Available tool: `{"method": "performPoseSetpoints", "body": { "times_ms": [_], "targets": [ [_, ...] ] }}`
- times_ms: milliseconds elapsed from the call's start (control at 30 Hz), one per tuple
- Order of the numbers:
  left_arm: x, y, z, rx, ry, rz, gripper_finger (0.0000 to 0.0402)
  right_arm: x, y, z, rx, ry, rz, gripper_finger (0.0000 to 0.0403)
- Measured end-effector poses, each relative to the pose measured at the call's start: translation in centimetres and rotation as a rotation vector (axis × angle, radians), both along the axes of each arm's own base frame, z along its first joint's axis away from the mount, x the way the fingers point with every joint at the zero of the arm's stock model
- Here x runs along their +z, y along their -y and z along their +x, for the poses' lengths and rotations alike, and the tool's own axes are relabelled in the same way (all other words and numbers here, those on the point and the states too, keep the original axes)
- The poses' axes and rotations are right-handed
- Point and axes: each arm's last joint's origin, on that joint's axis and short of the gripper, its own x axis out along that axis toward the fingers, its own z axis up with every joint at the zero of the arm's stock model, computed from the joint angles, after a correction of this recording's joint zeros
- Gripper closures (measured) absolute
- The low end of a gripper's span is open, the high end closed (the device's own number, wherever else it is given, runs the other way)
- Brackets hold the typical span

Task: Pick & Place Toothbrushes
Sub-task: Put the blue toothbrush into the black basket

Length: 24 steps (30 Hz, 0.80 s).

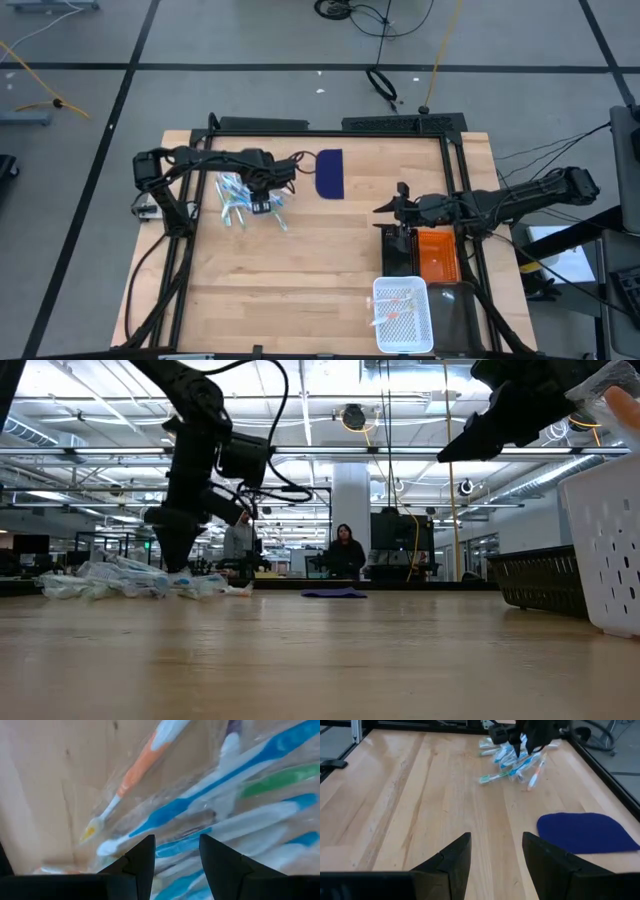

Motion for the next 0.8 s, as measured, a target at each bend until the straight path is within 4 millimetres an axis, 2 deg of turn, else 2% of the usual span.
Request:
{"method": "performPoseSetpoints", "body": {
  "times_ms": [100,267,600,700,800],
  "targets": [
    [-0.6,-0.1,-0.1,-0.004,-0.001,0.073,0.0245,0.0,0.0,0.0,0.006,0.0,-0.014,0.0234],
    [-1.0,-0.3,0.2,-0.053,0.038,0.087,0.0245,0.0,0.0,0.0,0.005,0.0,-0.01,0.0234],
    [-1.6,-0.9,0.9,-0.093,0.146,-0.012,0.0248,0.0,0.0,0.0,0.005,-0.002,-0.01,0.0234],
    [-2.4,-0.9,0.9,-0.09,0.119,-0.038,0.0268,0.0,0.0,0.0,0.005,-0.003,-0.01,0.0234],
    [-2.8,-0.9,0.8,-0.08,0.11,-0.058,0.0304,0.0,0.0,0.0,0.005,-0.003,-0.01,0.0234]
  ]
}}
